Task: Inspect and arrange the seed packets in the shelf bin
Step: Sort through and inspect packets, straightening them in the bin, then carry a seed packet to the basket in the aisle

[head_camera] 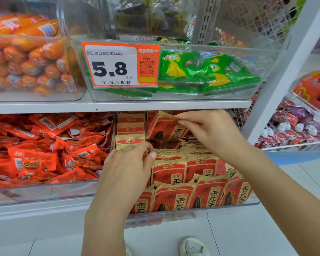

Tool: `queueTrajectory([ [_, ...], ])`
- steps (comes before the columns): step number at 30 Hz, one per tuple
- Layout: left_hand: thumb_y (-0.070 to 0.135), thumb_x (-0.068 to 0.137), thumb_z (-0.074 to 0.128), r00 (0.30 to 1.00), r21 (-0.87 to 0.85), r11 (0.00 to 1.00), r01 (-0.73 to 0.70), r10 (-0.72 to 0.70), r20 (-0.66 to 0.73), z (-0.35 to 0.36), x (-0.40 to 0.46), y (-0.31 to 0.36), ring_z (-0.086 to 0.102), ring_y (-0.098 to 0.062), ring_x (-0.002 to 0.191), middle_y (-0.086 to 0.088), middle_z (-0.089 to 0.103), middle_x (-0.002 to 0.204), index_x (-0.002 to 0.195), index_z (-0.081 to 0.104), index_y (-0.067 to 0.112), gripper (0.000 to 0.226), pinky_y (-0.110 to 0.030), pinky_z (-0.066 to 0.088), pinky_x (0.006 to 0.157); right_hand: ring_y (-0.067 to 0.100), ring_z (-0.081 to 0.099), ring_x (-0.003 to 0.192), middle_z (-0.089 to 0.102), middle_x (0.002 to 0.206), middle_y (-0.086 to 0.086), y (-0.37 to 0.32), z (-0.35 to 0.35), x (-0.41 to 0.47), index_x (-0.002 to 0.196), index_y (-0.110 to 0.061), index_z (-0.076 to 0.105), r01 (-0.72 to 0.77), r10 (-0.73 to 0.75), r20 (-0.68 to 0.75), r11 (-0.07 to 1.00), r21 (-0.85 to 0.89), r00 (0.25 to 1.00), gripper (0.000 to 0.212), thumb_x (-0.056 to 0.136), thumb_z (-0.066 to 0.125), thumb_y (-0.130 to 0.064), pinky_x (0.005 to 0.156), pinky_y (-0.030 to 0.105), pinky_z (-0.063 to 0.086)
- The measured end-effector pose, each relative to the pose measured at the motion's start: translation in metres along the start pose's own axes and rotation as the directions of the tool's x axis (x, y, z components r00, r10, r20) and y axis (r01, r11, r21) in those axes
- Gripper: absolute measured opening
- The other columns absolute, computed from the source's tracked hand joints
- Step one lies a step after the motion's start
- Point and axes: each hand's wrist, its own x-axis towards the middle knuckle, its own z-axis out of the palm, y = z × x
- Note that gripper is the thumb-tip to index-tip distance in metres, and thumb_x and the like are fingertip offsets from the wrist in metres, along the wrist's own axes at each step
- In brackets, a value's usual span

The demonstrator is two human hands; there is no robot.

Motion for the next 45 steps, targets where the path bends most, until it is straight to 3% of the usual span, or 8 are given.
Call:
queueTrajectory([
  [3,0.045,0.101,0.039,1.000,-0.041,0.999,0.020,-0.021,-0.024,-0.001,-0.001,-0.001,0.048,-0.012,0.124,0.012,0.060,0.129,0.132,0.053,0.038,0.036,-0.038,0.029,0.115,0.002,0.066,0.072,0.072,0.075,-0.016,0.000,-0.028,-0.012,0.095,-0.026,0.078,-0.041,0.114,-0.269,0.964,0.263,0.956,0.012,0.086,0.069,-0.026,0.068,0.021,0.051],
  [6,0.045,0.099,0.041,0.997,-0.074,0.997,0.008,-0.013,-0.072,-0.002,-0.002,-0.001,0.041,-0.012,0.133,0.010,0.053,0.141,0.138,0.052,0.031,0.042,-0.039,0.025,0.118,-0.005,0.062,0.067,0.068,0.068,-0.024,-0.002,-0.053,-0.020,0.083,-0.032,0.069,-0.027,0.270,-0.399,0.855,0.518,0.876,0.016,0.086,0.072,-0.017,0.067,0.014,0.049],
  [13,0.056,0.089,0.045,0.969,-0.476,0.865,-0.158,0.042,-0.245,-0.001,-0.010,0.026,0.053,0.015,0.105,0.028,0.061,0.118,0.122,0.062,0.040,0.040,-0.006,0.037,0.088,0.005,0.065,0.051,0.071,0.060,-0.005,-0.004,-0.065,-0.033,0.083,-0.009,0.068,-0.153,0.607,-0.179,0.455,0.877,0.775,0.007,0.079,0.072,-0.013,0.048,0.017,0.049],
  [15,0.061,0.088,0.050,0.980,-0.666,0.727,-0.167,0.050,-0.190,-0.001,-0.014,0.040,0.060,0.014,0.099,0.026,0.069,0.107,0.115,0.065,0.040,0.037,-0.002,0.041,0.081,0.007,0.064,0.047,0.069,0.057,-0.001,-0.008,-0.063,-0.037,0.080,-0.008,0.068,-0.195,0.622,-0.103,0.392,0.899,0.776,0.015,0.071,0.072,-0.020,0.045,0.016,0.047],
  [18,0.055,0.082,0.061,0.991,-0.815,0.569,-0.113,0.125,-0.050,0.003,-0.018,0.055,0.069,0.000,0.095,0.016,0.075,0.100,0.111,0.066,0.036,0.035,-0.017,0.053,0.081,0.011,0.063,0.045,0.069,0.057,0.003,-0.012,-0.056,-0.046,0.075,-0.007,0.067,-0.227,0.616,-0.045,0.356,0.907,0.786,0.018,0.069,0.073,-0.023,0.042,0.018,0.046],
  [23,0.041,0.080,0.072,0.993,-0.854,0.519,-0.041,0.114,0.022,0.010,-0.018,0.064,0.074,-0.013,0.084,0.007,0.077,0.092,0.100,0.068,0.025,0.027,-0.036,0.061,0.073,0.012,0.062,0.046,0.068,0.057,0.004,-0.013,-0.038,-0.050,0.072,-0.010,0.068,-0.273,0.620,0.049,0.273,0.923,0.783,0.012,0.076,0.071,-0.022,0.045,0.021,0.051],
  [36,0.034,0.073,0.065,0.994,-0.915,0.404,0.012,0.094,0.055,0.017,-0.013,0.057,0.075,-0.023,0.079,-0.004,0.077,0.091,0.102,0.069,0.018,0.033,-0.030,0.059,0.063,0.008,0.055,0.041,0.061,0.053,-0.003,-0.001,-0.037,-0.056,0.070,-0.012,0.052,-0.305,0.663,0.090,0.215,0.928,0.743,0.028,0.097,0.048,-0.004,0.040,0.017,0.043],
  [45,0.029,0.074,0.063,0.992,-0.970,0.242,-0.028,-0.114,-0.057,-0.019,-0.038,0.047,0.073,-0.021,0.072,-0.009,0.077,0.089,0.100,0.068,0.014,0.031,-0.030,0.059,0.060,0.014,0.058,0.044,0.062,0.054,0.003,-0.036,-0.038,-0.055,0.070,-0.009,0.055,-0.357,0.563,0.173,0.235,0.904,0.808,0.029,0.098,0.051,-0.010,0.045,0.022,0.048],
])
